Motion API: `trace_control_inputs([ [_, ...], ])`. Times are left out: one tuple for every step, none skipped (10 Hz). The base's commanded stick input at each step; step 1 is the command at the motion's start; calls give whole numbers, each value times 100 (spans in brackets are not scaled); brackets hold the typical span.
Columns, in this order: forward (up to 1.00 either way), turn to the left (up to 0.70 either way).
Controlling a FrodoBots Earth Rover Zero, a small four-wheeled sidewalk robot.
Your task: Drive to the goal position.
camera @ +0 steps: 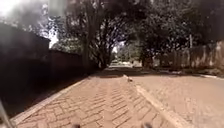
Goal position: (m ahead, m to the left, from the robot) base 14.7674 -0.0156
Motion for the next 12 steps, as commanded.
trace_control_inputs([
  [70, 0],
  [70, -1],
  [70, -2],
  [70, -31],
  [70, -35],
  [70, -35],
  [70, -35],
  [70, -35],
  [70, -35],
  [70, -13],
  [70, 0],
  [70, 0],
])
